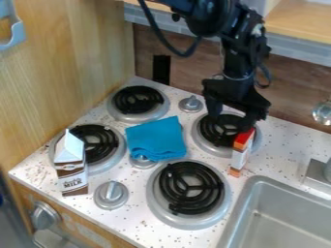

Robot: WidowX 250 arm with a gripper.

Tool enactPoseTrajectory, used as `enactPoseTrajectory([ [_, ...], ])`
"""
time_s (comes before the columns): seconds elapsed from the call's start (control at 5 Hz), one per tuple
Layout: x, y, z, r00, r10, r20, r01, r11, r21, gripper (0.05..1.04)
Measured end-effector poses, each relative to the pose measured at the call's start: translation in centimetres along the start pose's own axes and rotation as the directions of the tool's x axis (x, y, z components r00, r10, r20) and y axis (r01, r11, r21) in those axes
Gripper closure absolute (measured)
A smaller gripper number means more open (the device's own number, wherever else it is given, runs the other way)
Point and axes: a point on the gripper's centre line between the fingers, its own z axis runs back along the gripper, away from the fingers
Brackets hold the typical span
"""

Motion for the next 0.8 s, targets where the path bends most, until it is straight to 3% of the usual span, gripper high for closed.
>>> enactPoseTrajectory([
  [0.4, 1.6, -1.6, -1.3, 1.0, -0.013, -0.024, 0.013, 1.0, 0.008, 0.084],
  [0.8, 1.4, -1.8, -3.4, 0.998, -0.006, -0.068, 0.007, 1.0, 0.016, 0.084],
])
